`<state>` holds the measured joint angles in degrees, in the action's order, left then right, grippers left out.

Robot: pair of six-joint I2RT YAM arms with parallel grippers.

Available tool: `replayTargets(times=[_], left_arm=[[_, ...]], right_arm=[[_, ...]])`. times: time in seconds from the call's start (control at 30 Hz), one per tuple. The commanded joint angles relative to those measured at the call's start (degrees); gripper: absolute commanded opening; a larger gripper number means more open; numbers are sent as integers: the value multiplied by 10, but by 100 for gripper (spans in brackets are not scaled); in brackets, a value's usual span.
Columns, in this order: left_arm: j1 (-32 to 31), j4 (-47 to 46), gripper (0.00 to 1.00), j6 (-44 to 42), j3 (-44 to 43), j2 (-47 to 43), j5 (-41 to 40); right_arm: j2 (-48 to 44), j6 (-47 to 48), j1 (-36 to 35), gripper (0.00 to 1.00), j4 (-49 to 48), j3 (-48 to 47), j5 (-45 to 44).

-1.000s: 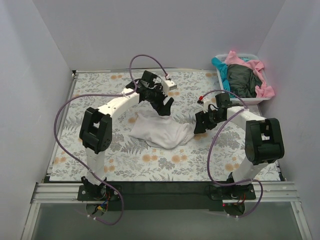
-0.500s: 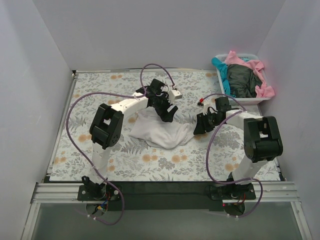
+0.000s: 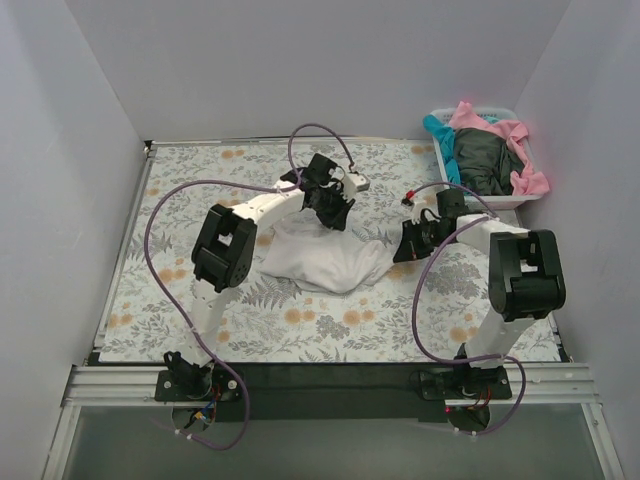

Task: Fold and stack the t-shirts
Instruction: Flatten the tshirt out

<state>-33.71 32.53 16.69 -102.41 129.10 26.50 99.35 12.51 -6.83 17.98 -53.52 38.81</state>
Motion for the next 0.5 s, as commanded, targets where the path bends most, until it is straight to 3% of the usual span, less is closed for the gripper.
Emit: replayTargets(times=[0.0,0.23,0.47], left_arm=[[30,9,1,41,-80,-24,20],[67,4,0,75,-203,-23,29],[106,-9,0,108,-246,-61,71]], right_arm=[[-42,14,37,1,32,-62,13],[-110,45,62,1,97,-173,28],[-214,112,60,1,198,-226,72]])
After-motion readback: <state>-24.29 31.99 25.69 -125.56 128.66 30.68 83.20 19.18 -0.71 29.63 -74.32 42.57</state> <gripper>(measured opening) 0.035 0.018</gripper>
